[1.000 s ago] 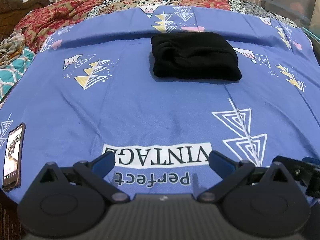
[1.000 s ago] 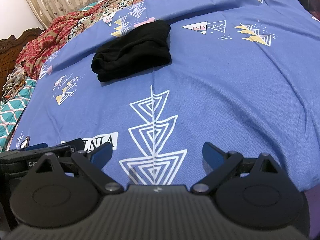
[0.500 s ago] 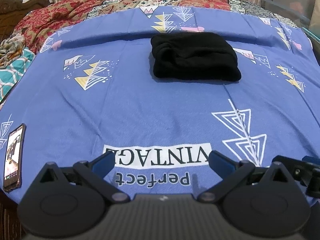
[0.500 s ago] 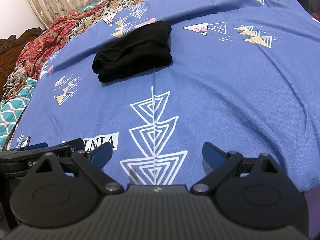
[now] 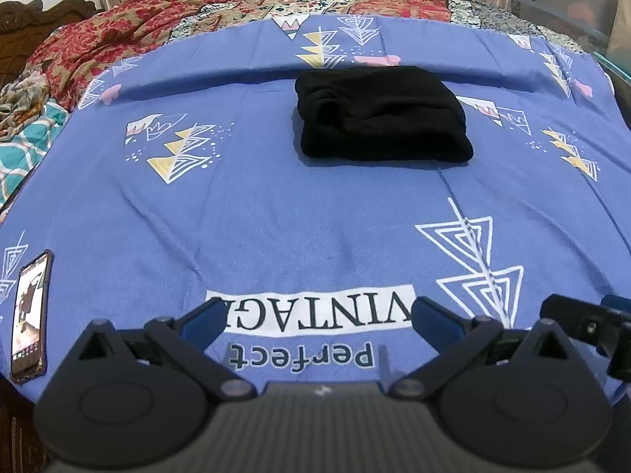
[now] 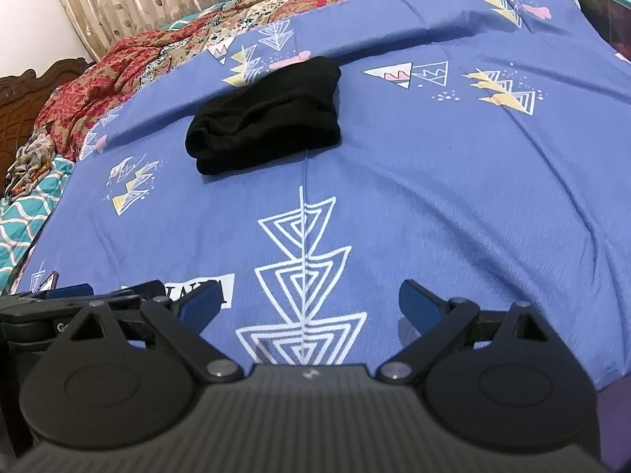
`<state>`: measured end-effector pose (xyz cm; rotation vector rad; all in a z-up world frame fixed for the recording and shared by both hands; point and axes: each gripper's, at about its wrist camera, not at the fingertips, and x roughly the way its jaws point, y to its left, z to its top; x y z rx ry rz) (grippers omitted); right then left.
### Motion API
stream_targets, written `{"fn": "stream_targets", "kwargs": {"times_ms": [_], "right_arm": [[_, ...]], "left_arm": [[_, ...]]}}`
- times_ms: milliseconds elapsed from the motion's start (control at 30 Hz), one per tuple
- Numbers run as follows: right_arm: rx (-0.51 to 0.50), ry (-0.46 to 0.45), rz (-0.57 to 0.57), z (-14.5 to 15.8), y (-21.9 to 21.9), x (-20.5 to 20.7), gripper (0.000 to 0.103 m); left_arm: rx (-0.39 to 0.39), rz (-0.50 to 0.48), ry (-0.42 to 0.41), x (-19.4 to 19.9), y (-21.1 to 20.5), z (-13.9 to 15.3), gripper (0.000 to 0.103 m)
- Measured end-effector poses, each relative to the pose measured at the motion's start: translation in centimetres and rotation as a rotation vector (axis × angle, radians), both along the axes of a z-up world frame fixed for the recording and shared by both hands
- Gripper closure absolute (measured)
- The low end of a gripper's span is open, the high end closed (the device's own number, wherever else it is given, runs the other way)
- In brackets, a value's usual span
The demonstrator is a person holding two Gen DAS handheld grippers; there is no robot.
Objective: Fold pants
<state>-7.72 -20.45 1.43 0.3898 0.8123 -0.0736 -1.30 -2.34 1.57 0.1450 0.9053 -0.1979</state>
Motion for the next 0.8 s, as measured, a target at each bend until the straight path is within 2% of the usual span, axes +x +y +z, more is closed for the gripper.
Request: {"fn": "stream_targets", "kwargs": {"times_ms": [267,800], "right_arm": [[-0.001,-0.001,-0.003,0.0,0.0,0.0,0.005],[0.001,-0.002,-0.01,0.0,0.3,-0.1,0.005]], "left_arm": [[-0.012,0.025,-0.014,0.0,0.6,0.3,0.0],[-0.065,0.016,-0.113,-0.7,1.2,1.9,0.0]]}}
